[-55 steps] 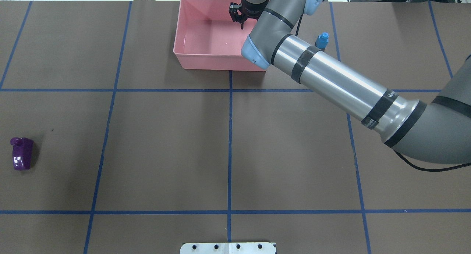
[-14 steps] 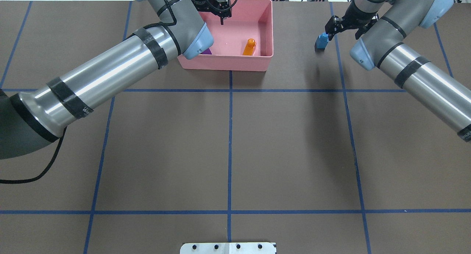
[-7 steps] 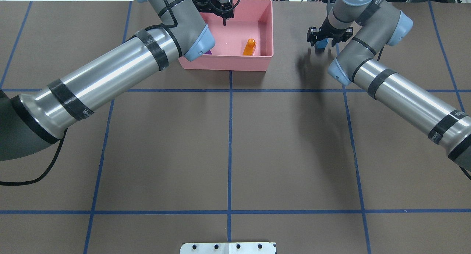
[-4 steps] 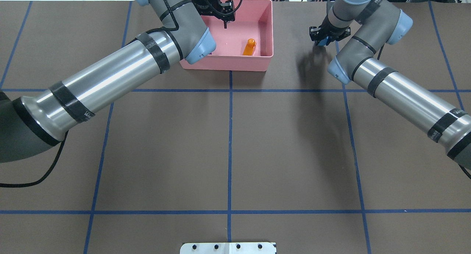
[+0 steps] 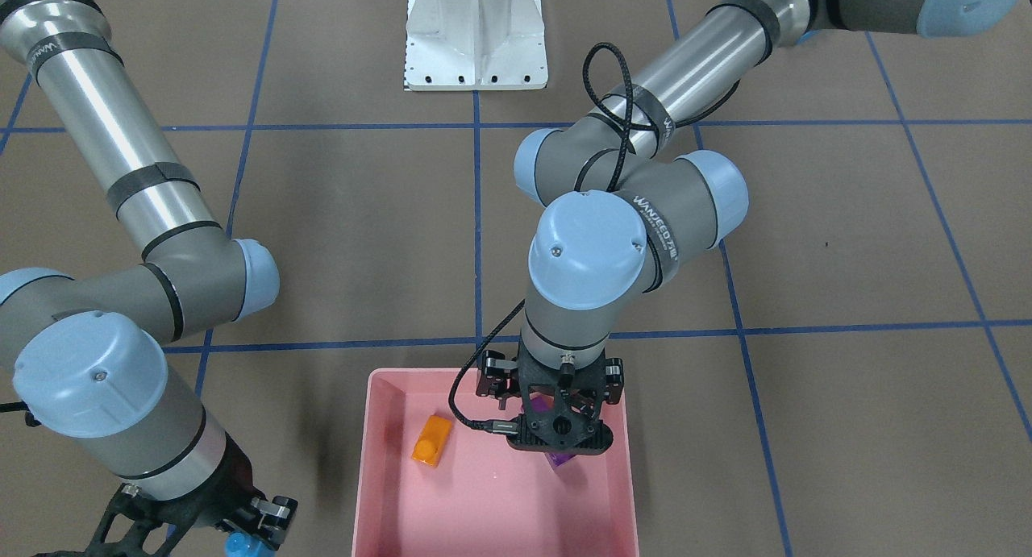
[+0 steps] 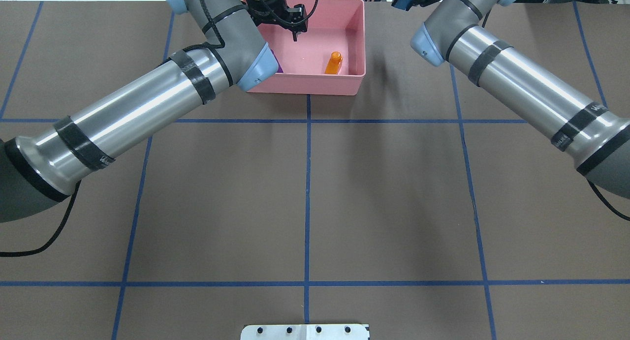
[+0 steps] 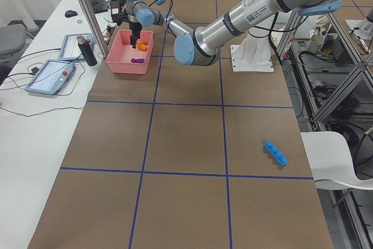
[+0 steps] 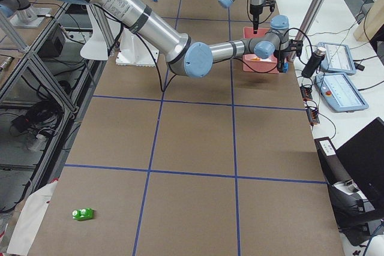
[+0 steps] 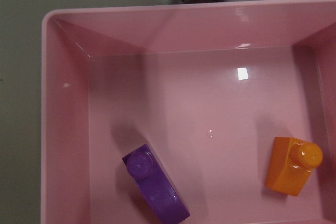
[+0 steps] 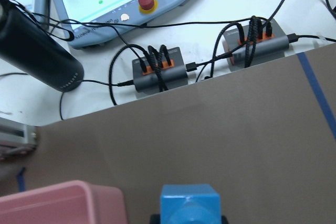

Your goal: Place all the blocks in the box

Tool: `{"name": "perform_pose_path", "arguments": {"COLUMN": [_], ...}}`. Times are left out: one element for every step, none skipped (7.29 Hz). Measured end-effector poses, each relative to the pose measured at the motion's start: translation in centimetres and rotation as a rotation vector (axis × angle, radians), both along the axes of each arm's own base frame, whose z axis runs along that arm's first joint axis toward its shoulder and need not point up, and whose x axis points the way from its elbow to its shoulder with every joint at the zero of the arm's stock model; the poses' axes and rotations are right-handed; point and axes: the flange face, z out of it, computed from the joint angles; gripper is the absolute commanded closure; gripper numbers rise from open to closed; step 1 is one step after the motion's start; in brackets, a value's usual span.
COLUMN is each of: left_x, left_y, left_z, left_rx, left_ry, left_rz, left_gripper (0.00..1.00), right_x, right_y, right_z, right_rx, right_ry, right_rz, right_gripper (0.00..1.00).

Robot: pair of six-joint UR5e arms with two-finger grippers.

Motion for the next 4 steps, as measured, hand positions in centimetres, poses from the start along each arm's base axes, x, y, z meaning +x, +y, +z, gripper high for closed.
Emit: {"name": "perform_pose_path", "arguments": {"left_x": [-0.5, -1.1, -1.8, -2.8], "left_y": [0.0, -0.2, -0.5, -0.7], "left_z": [0.6, 1.0, 1.7, 2.7], "left_rx": [0.023, 0.036, 0.037, 0.039], "left_ry": [-0.005, -0.004, -0.001, 0.004], "left_rz": [0.020, 0.040, 0.057, 0.073], "left_gripper": [0.00, 0.00, 0.00, 0.00], "right_x": [-1.1, -3.3, -5.5, -6.8], "right_y": [-0.2, 0.0, 0.5, 0.9], "right_z": [-3.6, -6.7, -8.4, -8.9], "right_rx": [-0.029, -0.046, -0.047, -0.052], "right_ry": [-0.029, -0.037, -0.029, -0.017], "right_rz": [0.032, 0.057, 0.075, 0.080], "right_gripper": [1.00, 0.09, 0.01, 0.01]}}
